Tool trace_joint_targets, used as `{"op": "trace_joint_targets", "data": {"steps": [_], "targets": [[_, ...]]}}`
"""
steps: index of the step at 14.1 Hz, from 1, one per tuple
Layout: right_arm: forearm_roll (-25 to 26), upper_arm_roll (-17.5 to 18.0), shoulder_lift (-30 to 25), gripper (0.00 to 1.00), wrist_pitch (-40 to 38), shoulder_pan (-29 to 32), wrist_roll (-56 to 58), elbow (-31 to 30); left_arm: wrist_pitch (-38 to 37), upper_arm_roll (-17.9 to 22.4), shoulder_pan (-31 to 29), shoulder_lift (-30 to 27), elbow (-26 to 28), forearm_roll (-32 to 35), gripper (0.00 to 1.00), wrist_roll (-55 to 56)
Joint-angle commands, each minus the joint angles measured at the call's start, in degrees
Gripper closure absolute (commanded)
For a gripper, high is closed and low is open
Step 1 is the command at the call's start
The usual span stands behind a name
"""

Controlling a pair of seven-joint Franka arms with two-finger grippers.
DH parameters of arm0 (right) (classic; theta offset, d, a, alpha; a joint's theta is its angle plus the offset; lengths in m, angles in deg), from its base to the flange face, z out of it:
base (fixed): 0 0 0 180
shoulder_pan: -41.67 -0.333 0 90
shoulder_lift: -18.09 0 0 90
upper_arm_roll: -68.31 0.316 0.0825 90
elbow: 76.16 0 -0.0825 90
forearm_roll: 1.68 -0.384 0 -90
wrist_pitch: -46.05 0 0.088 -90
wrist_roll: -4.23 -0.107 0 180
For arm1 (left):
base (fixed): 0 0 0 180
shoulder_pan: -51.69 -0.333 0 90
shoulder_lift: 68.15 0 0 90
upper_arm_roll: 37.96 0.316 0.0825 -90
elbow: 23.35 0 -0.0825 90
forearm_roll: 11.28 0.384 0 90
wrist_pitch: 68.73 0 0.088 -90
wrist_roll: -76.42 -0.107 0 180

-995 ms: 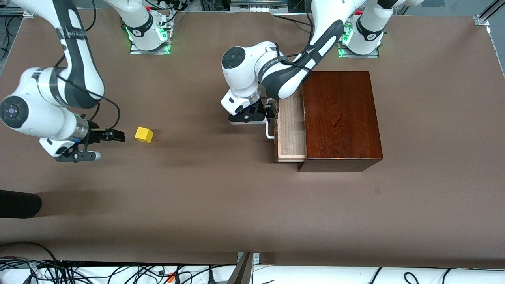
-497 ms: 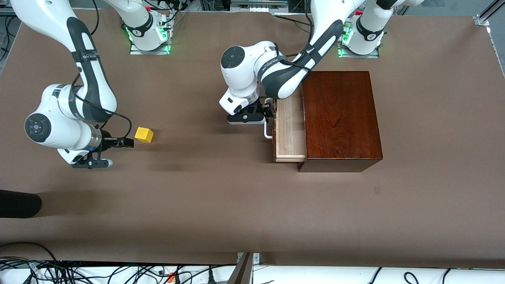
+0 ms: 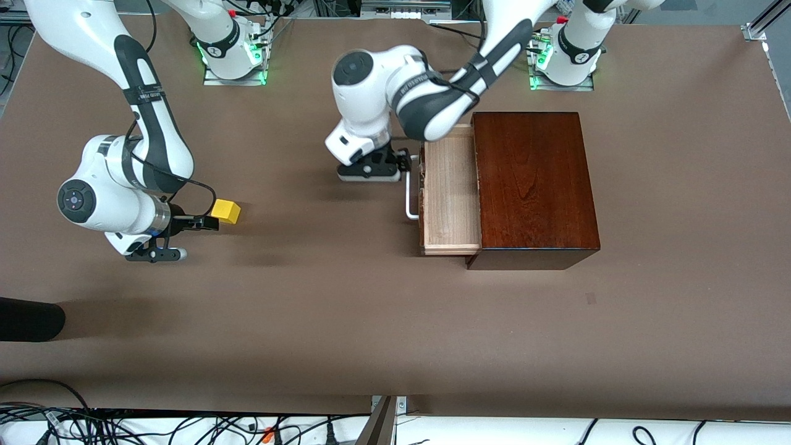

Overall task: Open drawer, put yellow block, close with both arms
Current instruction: 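Pull the drawer open with the left gripper while the right gripper reaches the cube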

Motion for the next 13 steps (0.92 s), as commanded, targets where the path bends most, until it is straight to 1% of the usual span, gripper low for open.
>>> {"op": "trace_joint_targets", "data": {"steps": [1, 3, 4, 7, 8, 10, 13], "targets": [[-1.46, 0.12, -1.52, 0.0, 1.72, -0.2, -0.5, -3.52, -2.58, 0.23, 0.57, 0.43, -2.08, -0.91, 0.0, -0.55], [-1.64, 0.55, -1.7, 0.0, 1.8, -0.2, -0.5, -4.76, -5.99, -0.12, -0.22, -1.67, -2.17, -1.26, 0.0, -1.51], [-1.72, 0.9, -1.7, 0.0, 1.89, -0.2, -0.59, -5.11, -7.57, -0.04, -1.44, -4.3, -2.17, -3.43, 0.0, -2.99], [-1.72, 2.31, -1.7, 0.0, 1.8, -0.2, -2.7, -5.82, -14.16, 0.23, -9.6, -13.61, 0.02, -10.91, 0.0, -12.91], [-1.64, 2.31, -1.61, 0.0, 1.8, -0.2, -2.7, -5.82, -15.05, 0.14, -12.5, -16.42, 1.42, -11.88, 0.0, -14.86], [-1.64, 2.4, -1.43, 0.0, 2.07, -0.2, -2.7, -5.99, -14.97, 0.14, -17.6, -23.36, 6.42, -13.99, 0.0, -18.02], [-1.64, 2.4, -1.34, 0.0, 4.17, -0.2, -2.7, -7.83, -16.11, 0.14, -27.09, -33.12, 12.84, -19.6, 0.0, -29.68]]}}
